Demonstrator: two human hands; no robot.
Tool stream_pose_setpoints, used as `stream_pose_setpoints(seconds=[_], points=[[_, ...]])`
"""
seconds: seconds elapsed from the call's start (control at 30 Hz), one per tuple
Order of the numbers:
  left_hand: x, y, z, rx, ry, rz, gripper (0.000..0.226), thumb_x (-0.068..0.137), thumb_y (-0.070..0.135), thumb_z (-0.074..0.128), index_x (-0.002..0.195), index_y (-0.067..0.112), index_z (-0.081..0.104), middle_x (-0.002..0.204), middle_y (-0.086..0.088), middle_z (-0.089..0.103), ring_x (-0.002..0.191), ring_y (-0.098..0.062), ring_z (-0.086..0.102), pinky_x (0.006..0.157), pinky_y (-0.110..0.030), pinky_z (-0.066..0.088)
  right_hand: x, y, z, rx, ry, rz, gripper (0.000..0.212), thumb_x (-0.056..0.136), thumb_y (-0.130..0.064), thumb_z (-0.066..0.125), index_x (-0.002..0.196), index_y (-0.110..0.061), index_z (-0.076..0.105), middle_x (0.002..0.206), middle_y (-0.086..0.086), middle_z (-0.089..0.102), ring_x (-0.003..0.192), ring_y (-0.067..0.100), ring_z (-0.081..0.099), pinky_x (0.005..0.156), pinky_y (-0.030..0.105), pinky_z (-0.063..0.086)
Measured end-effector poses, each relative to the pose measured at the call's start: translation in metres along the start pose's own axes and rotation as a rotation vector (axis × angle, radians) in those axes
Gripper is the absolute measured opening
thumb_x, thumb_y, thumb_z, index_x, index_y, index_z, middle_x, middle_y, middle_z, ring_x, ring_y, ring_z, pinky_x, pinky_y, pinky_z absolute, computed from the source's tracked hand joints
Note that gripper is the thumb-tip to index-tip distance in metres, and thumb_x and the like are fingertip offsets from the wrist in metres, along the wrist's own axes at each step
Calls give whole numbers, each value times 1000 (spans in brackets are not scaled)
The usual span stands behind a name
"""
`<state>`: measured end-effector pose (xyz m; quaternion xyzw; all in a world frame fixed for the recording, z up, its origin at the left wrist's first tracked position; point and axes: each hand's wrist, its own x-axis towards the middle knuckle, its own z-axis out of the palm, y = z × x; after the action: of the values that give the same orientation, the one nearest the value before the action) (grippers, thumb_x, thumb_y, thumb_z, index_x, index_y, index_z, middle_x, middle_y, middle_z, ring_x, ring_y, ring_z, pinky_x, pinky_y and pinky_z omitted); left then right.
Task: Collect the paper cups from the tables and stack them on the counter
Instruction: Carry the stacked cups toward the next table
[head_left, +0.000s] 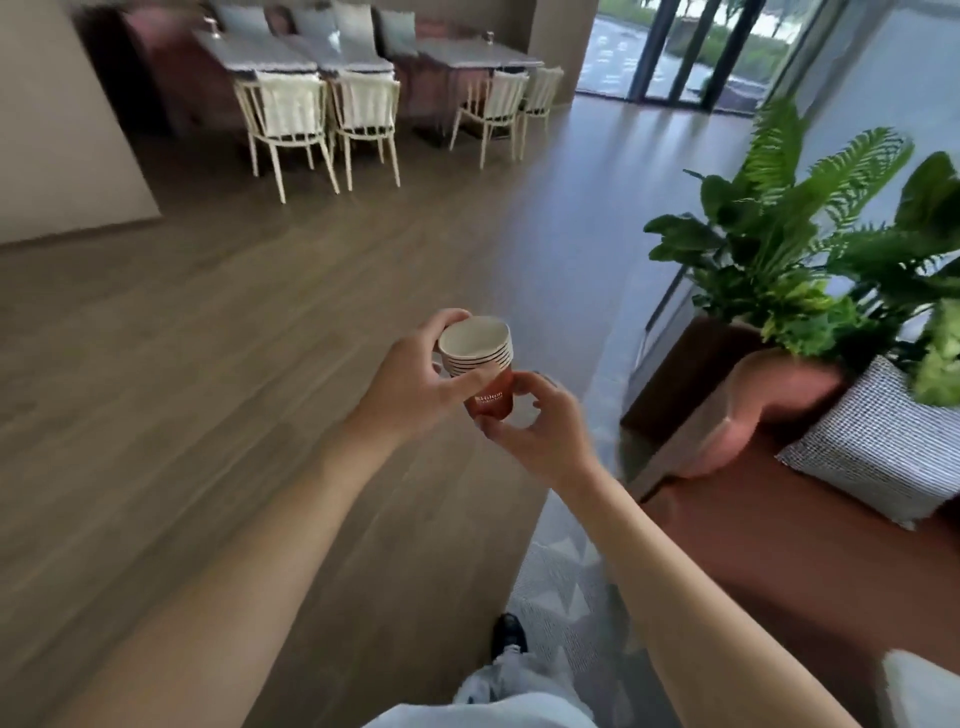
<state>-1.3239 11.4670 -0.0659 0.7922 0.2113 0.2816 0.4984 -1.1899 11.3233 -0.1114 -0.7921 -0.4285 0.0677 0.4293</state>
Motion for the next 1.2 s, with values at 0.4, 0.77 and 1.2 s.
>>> stream_pose_setpoints(seconds=[0.4,0.77,1.2], points=[[43,-45,-99,123,358,-193,68,76,54,81,137,37,59,119,12,73,100,-19,74,93,-38,60,135,-37,109,82,-321,-261,46,71,-46,89,106,-21,73,102,-9,69,102,12,64,89,23,47],[181,-61,-97,192,465,-195,63,76,57,81,135,46,59,123,15,70,104,-20,72,96,-45,60,288,-7,115,192,-355,-341,45,70,-43,92,106,-23,73,101,-10,69,103,9,63,90,18,45],[285,-87,-106,293,449,-176,66,77,56,79,138,44,57,130,24,65,106,-6,68,88,-22,58,386,16,137,334,-357,-307,50,70,-40,92,113,-21,74,105,-8,70,106,13,63,96,33,51]])
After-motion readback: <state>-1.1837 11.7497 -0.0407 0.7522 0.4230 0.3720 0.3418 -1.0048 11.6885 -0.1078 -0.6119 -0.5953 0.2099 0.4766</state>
